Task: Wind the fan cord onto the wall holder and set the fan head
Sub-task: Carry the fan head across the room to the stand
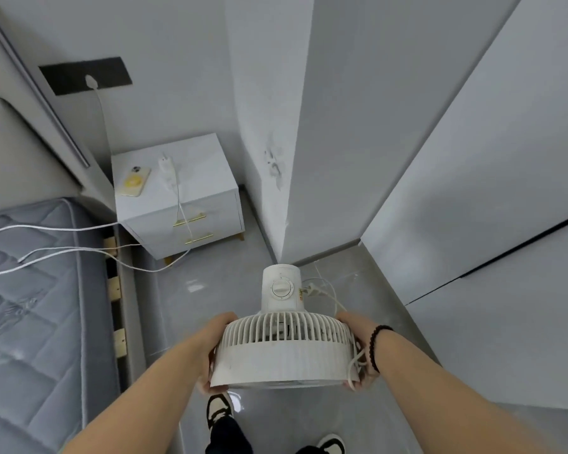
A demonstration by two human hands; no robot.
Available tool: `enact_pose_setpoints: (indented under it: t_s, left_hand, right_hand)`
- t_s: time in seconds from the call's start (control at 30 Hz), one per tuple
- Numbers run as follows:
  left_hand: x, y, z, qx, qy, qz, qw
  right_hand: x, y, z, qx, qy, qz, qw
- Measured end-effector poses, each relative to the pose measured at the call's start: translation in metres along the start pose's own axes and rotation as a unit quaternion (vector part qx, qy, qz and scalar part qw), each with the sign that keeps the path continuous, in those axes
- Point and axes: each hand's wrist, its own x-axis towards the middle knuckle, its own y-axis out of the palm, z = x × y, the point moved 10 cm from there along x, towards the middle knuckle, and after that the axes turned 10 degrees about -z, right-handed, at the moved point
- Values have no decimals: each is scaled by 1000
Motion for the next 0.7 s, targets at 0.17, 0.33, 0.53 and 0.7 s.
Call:
enact_pose_setpoints:
  t_s: [0.17,0.33,0.53,0.7]
  left_hand:
    - [12,-53,-39,11,3,9,1000]
    - [30,-94,-75,13,-11,16,1000]
    - [52,-127,-112,-18,-32,31,999]
    - [71,-139,-152,-64,-36,39,997]
  right_hand:
    - [-8,48,67,-23,-51,-24,998]
    - [-14,86,101,-33,-4,3,999]
    - [3,122,159,-45,5,12,999]
    - [17,143,230,-85,-40,28,995]
